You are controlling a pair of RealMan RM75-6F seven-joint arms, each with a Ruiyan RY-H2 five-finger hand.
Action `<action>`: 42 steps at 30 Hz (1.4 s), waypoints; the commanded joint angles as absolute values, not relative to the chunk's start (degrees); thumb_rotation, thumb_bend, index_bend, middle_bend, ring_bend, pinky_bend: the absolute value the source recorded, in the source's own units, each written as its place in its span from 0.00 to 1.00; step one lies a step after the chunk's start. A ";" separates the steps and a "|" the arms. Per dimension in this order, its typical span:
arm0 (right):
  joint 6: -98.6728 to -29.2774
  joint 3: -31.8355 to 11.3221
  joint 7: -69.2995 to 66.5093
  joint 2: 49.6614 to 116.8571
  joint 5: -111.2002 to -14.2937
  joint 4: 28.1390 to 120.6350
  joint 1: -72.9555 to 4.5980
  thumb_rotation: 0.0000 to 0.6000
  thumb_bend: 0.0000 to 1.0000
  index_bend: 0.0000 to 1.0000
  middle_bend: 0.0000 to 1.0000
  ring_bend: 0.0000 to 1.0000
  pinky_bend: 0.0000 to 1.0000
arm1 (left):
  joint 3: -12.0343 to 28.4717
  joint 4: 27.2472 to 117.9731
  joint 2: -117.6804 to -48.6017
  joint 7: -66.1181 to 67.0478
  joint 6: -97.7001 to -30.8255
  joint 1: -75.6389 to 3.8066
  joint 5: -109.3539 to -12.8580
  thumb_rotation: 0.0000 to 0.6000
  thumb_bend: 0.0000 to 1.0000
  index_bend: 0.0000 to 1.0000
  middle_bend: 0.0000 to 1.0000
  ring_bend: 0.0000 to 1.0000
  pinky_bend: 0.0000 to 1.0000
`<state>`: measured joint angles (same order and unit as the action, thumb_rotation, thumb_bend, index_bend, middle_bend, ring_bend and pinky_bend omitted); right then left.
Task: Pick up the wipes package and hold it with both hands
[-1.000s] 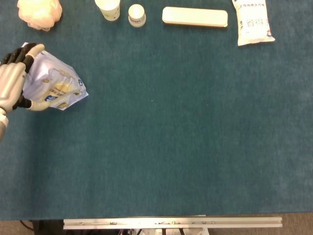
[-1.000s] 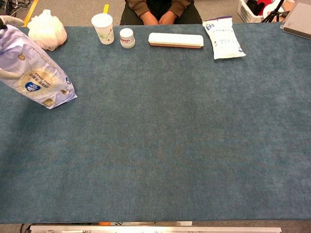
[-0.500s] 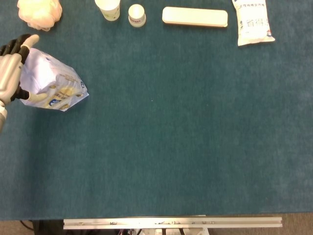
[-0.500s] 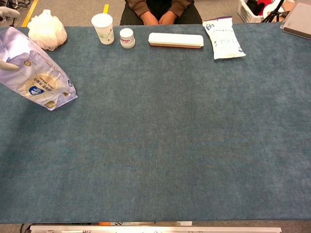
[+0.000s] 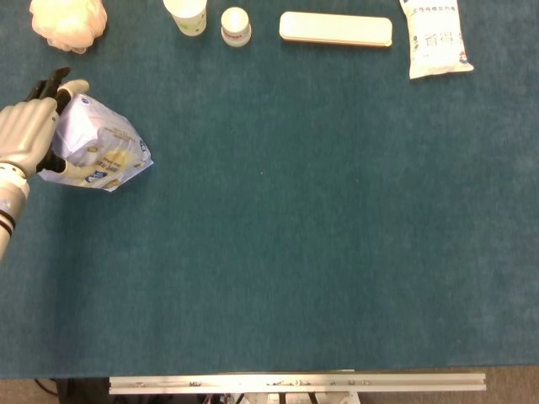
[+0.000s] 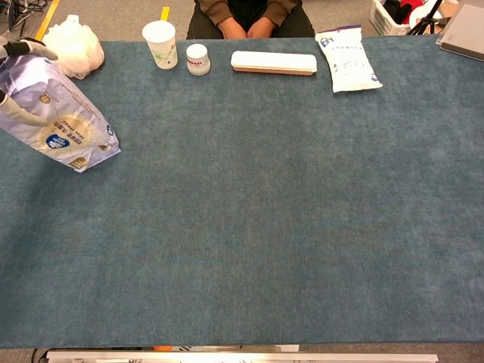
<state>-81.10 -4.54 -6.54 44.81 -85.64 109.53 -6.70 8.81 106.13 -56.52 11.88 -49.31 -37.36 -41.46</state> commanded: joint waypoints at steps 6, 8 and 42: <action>-80.71 -4.81 -5.69 44.98 -86.14 109.98 -7.36 1.00 0.08 0.00 0.06 0.01 0.12 | 9.55 104.95 -58.40 9.23 -51.96 -36.81 -40.91 1.00 0.13 0.60 0.52 0.54 0.78; -80.42 -4.93 -5.46 45.11 -86.63 110.24 -7.79 1.00 0.08 0.00 0.06 0.01 0.12 | 10.62 105.78 -57.87 6.02 -52.54 -35.67 -42.47 1.00 0.14 0.61 0.53 0.55 0.79; -59.95 -11.05 1.83 66.01 -81.11 119.52 -29.71 1.00 0.08 0.00 0.00 0.00 0.12 | 19.44 123.65 -47.75 -45.72 -48.17 -25.06 -70.89 1.00 0.14 0.58 0.53 0.54 0.79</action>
